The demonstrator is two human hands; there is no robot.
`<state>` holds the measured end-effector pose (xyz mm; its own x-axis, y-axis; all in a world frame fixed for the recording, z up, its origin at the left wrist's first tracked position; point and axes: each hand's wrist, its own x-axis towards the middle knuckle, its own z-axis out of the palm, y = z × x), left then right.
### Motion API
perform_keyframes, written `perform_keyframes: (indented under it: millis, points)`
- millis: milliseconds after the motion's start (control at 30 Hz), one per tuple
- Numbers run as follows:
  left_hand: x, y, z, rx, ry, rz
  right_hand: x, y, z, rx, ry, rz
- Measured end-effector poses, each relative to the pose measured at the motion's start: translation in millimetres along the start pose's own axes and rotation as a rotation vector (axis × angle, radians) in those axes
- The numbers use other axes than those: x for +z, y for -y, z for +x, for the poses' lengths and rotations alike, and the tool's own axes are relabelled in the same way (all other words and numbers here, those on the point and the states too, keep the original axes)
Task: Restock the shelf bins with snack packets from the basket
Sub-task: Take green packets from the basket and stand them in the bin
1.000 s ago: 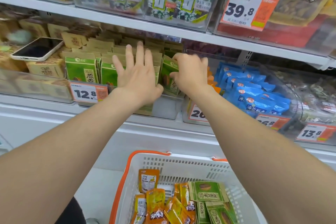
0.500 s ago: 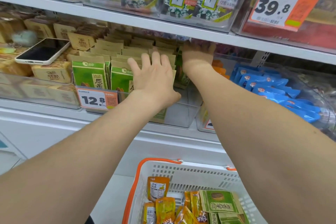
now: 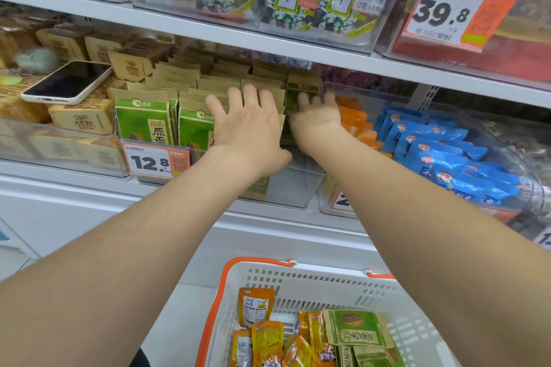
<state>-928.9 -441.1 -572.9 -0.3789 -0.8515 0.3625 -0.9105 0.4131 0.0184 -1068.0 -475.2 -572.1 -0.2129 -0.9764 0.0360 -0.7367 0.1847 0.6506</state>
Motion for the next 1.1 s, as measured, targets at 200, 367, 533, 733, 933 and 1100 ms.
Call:
perform_keyframes:
  millis: [200, 367, 533, 733, 933, 1100]
  points:
    - [-5, -2, -2, 0.030, 0.012, 0.002, 3, 2, -1, -0.015, 0.064, -0.082]
    - [-7, -6, -5, 0.068, 0.026, 0.000, 4, 1, 6, 0.021, 0.149, -0.093]
    - [-8, -6, -10, 0.070, 0.020, -0.021, -7, 0, -9, -0.020, 0.105, -0.020]
    - [-15, -15, -23, 0.226, -0.190, -0.101, -1, -15, -64, 0.038, -0.277, 0.494]
    - [-25, -31, -41, 0.280, -0.170, -0.274, 46, -20, -127, 0.152, -0.794, 0.644]
    - [-16, -60, -73, 0.430, 0.104, -0.251, 108, -11, -179, 0.033, -0.893, 0.735]
